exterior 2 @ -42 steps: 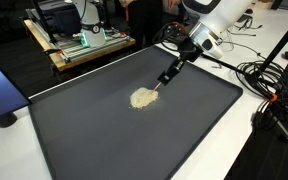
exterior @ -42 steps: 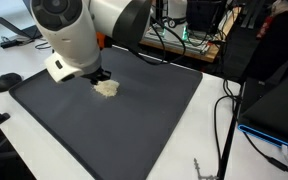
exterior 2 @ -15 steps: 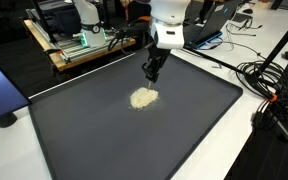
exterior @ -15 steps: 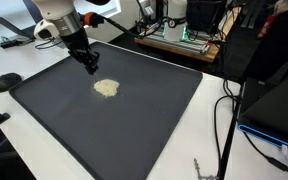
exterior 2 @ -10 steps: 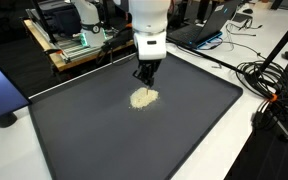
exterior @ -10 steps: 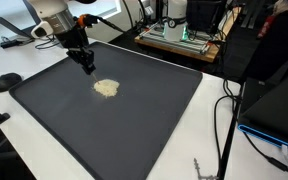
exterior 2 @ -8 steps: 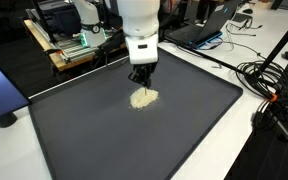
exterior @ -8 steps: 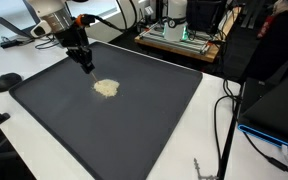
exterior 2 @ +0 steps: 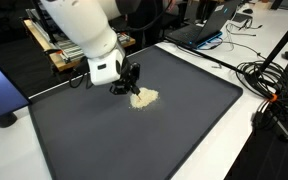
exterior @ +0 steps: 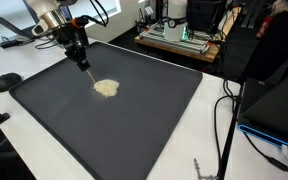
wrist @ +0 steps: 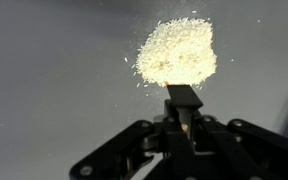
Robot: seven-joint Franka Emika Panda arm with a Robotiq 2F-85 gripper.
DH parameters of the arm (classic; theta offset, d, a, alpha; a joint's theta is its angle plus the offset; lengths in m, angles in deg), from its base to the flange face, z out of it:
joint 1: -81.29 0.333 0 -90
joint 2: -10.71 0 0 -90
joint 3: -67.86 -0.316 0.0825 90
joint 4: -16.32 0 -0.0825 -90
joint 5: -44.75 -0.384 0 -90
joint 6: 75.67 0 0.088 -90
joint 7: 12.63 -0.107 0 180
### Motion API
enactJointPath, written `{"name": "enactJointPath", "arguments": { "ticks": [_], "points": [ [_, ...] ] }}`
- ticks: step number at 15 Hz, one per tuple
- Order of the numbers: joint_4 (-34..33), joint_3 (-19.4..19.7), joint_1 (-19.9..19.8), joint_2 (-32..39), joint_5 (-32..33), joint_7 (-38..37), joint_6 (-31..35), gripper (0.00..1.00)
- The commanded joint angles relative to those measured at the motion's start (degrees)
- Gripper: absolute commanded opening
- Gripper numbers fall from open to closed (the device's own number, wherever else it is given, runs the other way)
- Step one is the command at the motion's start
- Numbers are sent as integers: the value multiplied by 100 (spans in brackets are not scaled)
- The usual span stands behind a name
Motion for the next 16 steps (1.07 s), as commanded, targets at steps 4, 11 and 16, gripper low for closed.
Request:
{"name": "enactJointPath", "arguments": {
  "ticks": [4, 11, 16],
  "points": [
    [124, -216, -744, 184, -1342, 2047, -2, 3],
    [355, -29, -793, 213, -2122, 4293, -37, 3],
    [565, 19, -802, 95, -2513, 5058, -130, 3]
  ]
}}
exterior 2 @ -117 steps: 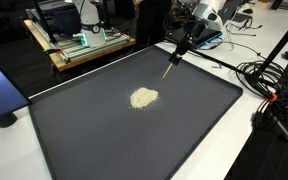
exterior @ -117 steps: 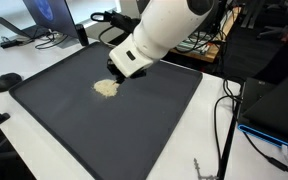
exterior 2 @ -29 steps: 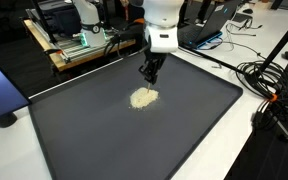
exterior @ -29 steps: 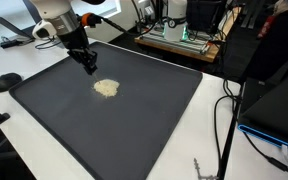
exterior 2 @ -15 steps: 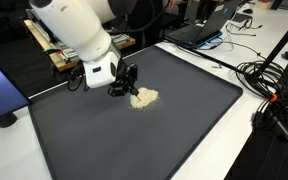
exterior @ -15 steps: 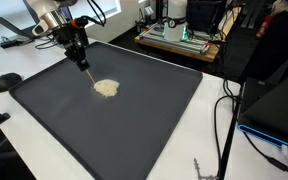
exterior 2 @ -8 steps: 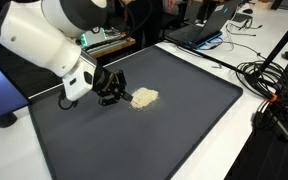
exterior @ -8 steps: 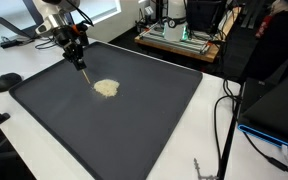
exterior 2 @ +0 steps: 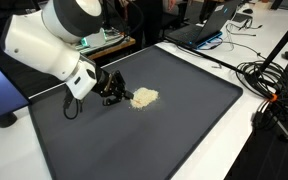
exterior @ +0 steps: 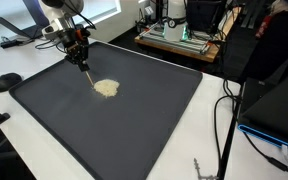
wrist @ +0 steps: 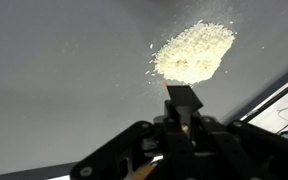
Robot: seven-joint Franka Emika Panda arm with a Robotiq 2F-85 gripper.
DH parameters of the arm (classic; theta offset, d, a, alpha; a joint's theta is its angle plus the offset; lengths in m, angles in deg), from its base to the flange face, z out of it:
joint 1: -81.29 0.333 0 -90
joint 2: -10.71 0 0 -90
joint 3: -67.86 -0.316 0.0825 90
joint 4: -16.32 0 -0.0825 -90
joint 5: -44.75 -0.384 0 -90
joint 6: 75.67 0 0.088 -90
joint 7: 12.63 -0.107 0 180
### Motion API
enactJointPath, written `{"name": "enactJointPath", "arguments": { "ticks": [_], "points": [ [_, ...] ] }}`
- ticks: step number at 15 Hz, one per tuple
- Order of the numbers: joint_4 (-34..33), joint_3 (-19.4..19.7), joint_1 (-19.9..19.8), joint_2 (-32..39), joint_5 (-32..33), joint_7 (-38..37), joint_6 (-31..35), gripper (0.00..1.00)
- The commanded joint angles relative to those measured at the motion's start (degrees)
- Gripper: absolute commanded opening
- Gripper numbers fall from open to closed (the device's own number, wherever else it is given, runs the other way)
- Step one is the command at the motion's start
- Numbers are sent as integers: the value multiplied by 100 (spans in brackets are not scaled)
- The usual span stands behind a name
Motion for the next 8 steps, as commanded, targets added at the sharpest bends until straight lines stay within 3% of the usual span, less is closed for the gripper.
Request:
{"name": "enactJointPath", "arguments": {
  "ticks": [1, 8],
  "points": [
    [318, 140, 27, -267, -522, 600, -125, 3],
    [803, 430, 279, -682, -805, 1306, -97, 3]
  ]
}}
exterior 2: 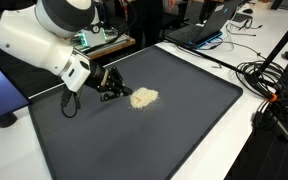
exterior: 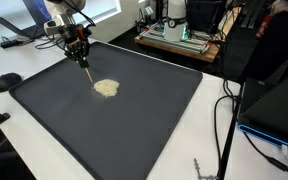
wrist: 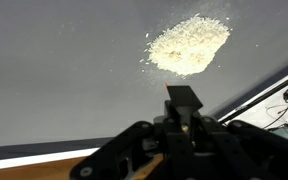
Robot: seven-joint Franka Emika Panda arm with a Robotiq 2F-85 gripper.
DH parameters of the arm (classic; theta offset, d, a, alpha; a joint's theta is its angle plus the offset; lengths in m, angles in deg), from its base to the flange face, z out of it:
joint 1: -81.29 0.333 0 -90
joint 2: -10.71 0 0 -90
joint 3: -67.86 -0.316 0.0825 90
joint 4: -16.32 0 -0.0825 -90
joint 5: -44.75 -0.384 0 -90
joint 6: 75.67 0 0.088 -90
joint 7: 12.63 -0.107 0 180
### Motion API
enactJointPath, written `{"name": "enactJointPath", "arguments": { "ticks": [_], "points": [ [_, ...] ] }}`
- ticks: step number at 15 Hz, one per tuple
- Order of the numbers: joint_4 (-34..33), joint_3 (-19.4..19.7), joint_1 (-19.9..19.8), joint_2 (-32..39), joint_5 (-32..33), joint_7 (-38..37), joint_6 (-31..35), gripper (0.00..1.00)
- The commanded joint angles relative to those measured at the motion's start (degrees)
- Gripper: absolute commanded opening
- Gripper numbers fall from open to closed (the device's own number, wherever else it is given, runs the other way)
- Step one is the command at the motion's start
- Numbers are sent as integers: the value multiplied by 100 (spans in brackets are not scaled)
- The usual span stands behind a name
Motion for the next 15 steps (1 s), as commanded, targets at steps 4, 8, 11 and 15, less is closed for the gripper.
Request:
{"name": "enactJointPath", "arguments": {
  "ticks": [4, 8, 11, 15],
  "points": [
    [842, 423, 452, -699, -232, 469, 26, 3],
    [1378, 631, 708, -1093, -316, 252, 183, 3],
    [1868, 768, 882, -1449, -532, 64, 480, 3],
    [2602, 927, 1265, -1996, -756, -601, 1385, 3]
  ]
}}
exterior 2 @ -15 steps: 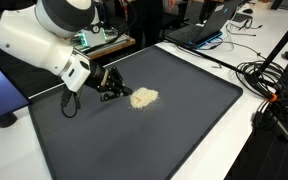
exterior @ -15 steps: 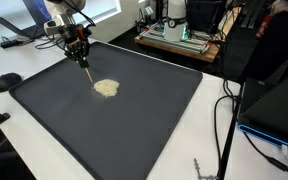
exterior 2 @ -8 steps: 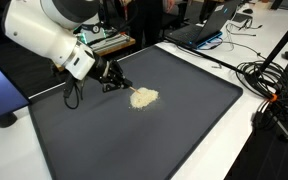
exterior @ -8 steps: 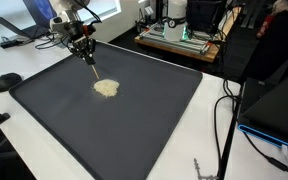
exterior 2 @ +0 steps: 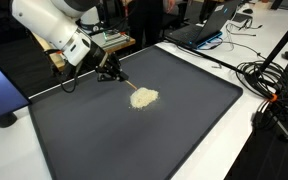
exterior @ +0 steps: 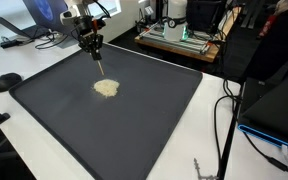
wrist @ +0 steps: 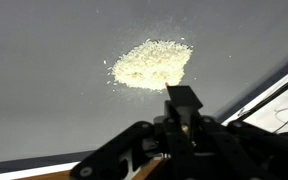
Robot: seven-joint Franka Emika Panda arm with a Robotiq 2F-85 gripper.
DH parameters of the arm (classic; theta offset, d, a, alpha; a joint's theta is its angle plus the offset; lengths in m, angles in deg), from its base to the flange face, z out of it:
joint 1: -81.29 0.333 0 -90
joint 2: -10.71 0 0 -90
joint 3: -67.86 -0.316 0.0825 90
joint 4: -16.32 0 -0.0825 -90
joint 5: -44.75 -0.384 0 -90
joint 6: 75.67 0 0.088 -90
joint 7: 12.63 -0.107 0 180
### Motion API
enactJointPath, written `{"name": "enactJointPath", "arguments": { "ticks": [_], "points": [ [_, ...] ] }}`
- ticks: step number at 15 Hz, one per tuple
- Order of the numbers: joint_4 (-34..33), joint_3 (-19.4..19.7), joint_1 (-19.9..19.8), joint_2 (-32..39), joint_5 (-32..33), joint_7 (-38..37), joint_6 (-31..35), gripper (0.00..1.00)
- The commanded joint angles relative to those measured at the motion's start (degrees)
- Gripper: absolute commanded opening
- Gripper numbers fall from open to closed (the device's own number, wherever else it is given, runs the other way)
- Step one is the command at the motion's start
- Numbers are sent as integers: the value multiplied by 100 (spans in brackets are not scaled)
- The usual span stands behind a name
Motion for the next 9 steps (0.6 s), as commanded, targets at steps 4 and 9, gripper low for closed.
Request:
{"name": "enactJointPath", "arguments": {
  "ticks": [4, 9],
  "points": [
    [1264, 174, 715, -1066, -109, -1398, 1401, 3],
    [1806, 85, 1182, -1577, 212, -2716, 2269, 3]
  ]
}}
